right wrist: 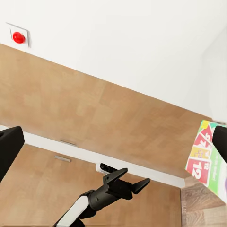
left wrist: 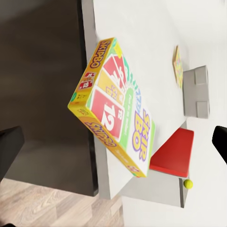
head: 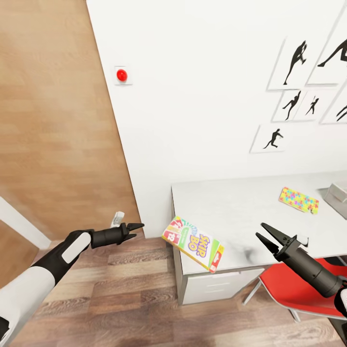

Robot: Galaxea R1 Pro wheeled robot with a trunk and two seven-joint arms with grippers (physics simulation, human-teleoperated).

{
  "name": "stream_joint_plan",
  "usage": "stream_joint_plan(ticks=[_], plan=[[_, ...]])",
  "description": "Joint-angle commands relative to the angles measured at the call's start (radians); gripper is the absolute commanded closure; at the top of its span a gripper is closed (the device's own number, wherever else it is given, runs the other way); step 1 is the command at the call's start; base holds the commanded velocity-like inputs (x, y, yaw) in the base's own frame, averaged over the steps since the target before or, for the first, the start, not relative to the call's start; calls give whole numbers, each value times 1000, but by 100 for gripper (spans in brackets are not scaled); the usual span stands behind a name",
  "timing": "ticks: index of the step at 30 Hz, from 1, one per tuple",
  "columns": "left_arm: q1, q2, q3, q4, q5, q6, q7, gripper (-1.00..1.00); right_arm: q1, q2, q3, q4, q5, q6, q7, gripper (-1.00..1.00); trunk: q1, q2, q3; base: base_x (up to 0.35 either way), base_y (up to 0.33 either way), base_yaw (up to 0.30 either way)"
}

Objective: Put all the toys in the child's room - the three board games (two on the bed and one on the table), the two jigsaw puzzles on the table, and the tennis ball on the table - inside the toy box on the table in the child's room.

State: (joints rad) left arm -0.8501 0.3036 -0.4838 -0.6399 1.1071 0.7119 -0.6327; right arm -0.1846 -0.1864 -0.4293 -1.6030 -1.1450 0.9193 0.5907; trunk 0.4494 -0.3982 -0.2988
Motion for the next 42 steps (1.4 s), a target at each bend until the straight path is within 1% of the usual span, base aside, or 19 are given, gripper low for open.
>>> stream_joint_plan(ticks=[1,7,17,26,33,42], plan=[[-1,1,-4,0,7,3,-1,-100,-1,0,1,0,1,5,3,-100,1,-2,0,0,0,-5],[-1,2,-3,0,7,3,-2,-100,-1,1,14,0,2,3,1,-100,1,-2,10,0,0,-2],[-1,12,-2,0,7,3,-2,-100,-1,2,17,0,2,3,0,-100,1,-2,26,0,0,0],[-1,14,-2,0,7,3,-2,-100,-1,2,18,0,2,3,0,-100,1,-2,40,0,0,0],[-1,14,-2,0,7,3,-2,-100,-1,1,44,0,2,1,-2,-100,1,-2,52,0,0,0],[-1,14,-2,0,7,3,-2,-100,-1,1,51,0,2,1,-3,-100,1,-2,67,0,0,0]])
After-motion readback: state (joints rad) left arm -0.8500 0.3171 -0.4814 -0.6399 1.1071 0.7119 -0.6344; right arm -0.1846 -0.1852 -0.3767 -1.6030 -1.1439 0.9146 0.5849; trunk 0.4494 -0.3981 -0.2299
